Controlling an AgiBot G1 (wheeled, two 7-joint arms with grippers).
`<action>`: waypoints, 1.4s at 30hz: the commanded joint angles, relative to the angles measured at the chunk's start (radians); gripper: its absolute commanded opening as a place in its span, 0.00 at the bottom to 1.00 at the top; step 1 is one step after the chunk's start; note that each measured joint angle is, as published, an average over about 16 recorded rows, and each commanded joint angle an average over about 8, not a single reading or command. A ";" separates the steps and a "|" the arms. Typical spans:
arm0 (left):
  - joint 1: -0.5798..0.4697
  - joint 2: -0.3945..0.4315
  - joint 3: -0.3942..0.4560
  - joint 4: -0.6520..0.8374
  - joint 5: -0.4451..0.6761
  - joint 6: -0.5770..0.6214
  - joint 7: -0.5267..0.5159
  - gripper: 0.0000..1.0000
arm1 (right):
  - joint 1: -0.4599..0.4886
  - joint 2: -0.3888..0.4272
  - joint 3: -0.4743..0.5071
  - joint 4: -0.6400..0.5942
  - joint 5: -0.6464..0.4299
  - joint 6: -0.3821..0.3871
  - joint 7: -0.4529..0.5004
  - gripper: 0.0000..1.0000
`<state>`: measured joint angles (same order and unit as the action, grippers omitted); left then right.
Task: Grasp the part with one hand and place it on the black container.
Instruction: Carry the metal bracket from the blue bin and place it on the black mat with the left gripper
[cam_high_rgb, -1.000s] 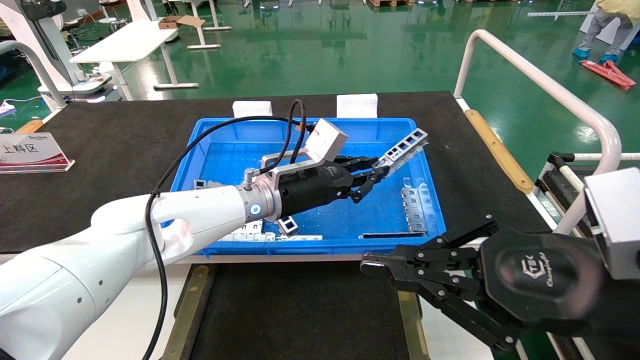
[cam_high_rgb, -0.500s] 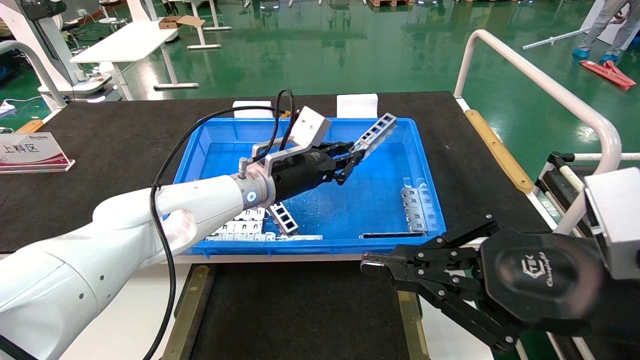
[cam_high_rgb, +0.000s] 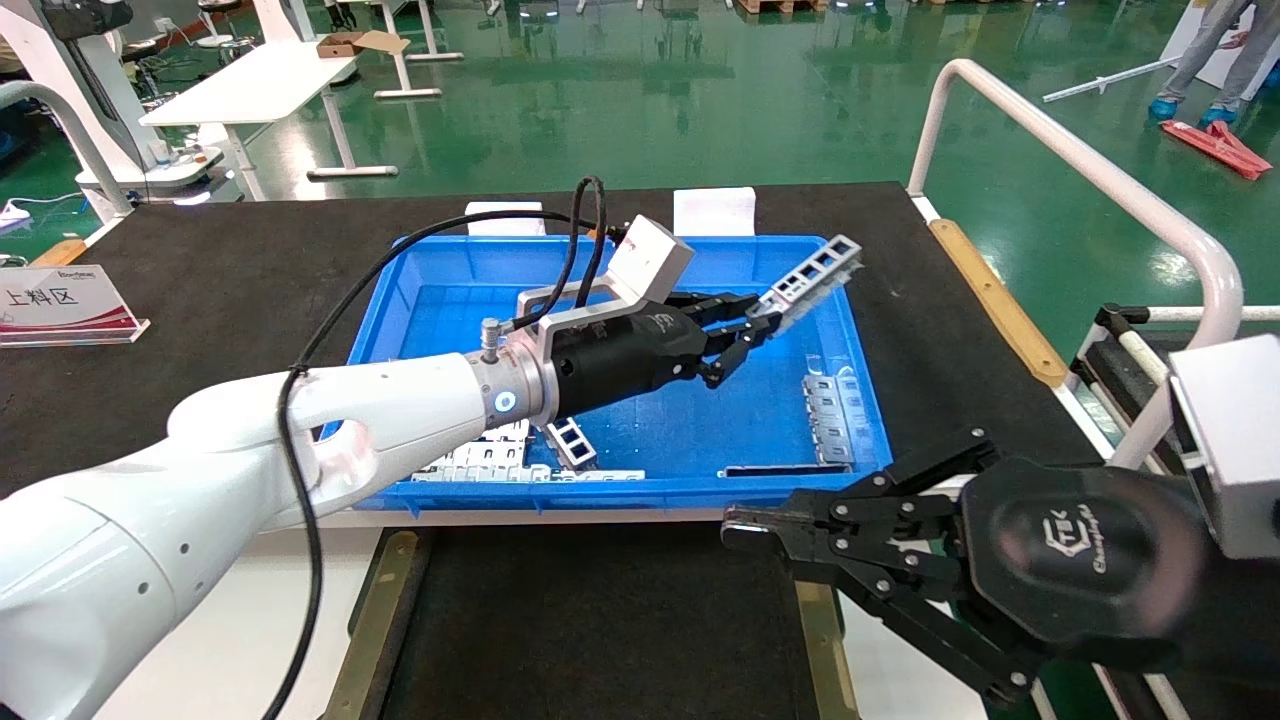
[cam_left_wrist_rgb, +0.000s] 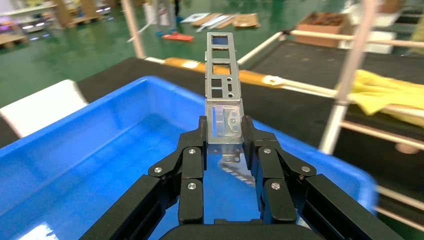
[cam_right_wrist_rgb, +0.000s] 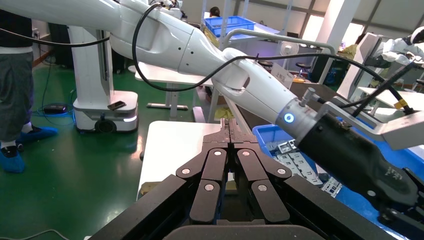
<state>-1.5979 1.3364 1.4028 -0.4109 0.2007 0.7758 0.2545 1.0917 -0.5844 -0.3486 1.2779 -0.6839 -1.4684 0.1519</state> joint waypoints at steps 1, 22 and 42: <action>0.001 -0.005 0.000 0.005 -0.004 0.042 0.003 0.00 | 0.000 0.000 0.000 0.000 0.000 0.000 0.000 0.00; 0.053 -0.111 0.018 0.118 0.000 0.512 0.010 0.00 | 0.000 0.000 0.000 0.000 0.000 0.000 0.000 0.00; 0.160 -0.335 0.053 -0.248 0.019 0.458 -0.044 0.00 | 0.000 0.000 -0.001 0.000 0.001 0.000 0.000 0.00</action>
<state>-1.4303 0.9951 1.4566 -0.6703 0.2169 1.2178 0.2103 1.0919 -0.5841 -0.3494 1.2779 -0.6834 -1.4680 0.1515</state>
